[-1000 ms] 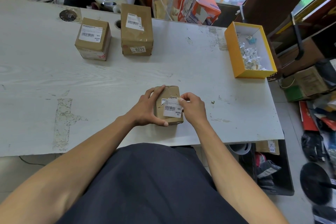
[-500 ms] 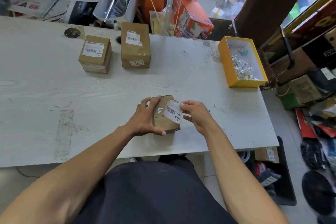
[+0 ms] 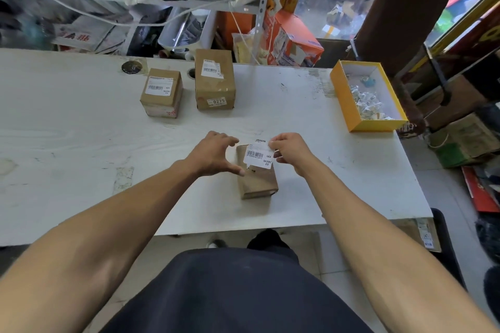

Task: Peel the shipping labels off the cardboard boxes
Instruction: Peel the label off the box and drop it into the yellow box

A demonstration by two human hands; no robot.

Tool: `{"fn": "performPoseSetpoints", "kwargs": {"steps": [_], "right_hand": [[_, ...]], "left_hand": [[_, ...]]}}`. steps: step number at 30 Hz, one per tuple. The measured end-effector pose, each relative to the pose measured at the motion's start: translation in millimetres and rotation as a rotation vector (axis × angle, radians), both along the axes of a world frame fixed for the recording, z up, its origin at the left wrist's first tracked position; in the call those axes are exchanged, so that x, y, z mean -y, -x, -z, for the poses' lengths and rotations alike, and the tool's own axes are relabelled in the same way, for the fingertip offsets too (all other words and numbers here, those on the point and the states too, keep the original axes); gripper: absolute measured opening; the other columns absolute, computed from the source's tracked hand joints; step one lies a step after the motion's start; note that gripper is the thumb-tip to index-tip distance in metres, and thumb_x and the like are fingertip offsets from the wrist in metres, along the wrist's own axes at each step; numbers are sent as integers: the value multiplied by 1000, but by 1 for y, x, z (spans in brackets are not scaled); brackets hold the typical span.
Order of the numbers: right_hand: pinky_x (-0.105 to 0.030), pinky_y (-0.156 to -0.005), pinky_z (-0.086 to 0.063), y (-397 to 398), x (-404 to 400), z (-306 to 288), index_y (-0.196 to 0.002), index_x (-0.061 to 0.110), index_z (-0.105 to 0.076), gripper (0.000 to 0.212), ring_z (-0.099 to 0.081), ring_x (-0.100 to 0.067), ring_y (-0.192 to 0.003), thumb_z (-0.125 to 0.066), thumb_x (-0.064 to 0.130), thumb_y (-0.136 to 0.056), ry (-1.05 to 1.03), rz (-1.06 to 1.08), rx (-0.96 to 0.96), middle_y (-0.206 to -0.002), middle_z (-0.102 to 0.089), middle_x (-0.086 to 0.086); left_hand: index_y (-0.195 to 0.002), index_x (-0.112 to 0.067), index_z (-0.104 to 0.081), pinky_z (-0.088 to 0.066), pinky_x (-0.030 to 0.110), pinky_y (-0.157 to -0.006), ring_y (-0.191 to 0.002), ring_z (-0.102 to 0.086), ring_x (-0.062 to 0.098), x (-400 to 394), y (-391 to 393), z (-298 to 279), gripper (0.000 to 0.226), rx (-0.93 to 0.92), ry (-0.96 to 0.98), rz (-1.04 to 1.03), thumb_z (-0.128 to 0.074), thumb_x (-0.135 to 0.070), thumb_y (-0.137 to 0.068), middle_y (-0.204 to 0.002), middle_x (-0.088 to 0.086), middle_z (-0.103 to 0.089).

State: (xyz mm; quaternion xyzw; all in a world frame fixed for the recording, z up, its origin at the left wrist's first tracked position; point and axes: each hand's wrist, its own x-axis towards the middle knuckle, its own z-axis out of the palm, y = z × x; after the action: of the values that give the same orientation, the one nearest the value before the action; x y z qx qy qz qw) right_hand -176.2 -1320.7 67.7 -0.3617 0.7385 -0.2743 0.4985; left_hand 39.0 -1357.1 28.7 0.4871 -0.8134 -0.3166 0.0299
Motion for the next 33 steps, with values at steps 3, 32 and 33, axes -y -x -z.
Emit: {"fn": "performPoseSetpoints", "kwargs": {"steps": [3,32,33], "right_hand": [[-23,-57,-47,-2,0,0,-84,9,-61,9,-55,-13,-59,-58,5,-91,7,3,20,-75,-63,-3],[-21,-55,-47,58,24,13,-80,10,-59,12,-59,-14,-64,-59,3,-90,-148,-230,-37,-76,-64,-6],[-20,-52,-46,60,25,15,-76,10,-57,16,-59,-14,-63,-59,2,-89,-140,-262,-45,-75,-63,-7]], "left_hand": [[-144,-18,-47,-36,36,-103,-131,-36,24,3,1,-2,101,54,28,36,-81,-66,-61,-134,1,-56],[-126,-24,-64,-49,31,-91,-110,-61,21,-9,80,25,38,-331,-202,-325,-57,-7,-93,-123,0,-68],[-124,-26,-65,-50,30,-88,-107,-62,21,-8,83,23,35,-318,-200,-333,-58,-10,-94,-120,0,-69]]}}
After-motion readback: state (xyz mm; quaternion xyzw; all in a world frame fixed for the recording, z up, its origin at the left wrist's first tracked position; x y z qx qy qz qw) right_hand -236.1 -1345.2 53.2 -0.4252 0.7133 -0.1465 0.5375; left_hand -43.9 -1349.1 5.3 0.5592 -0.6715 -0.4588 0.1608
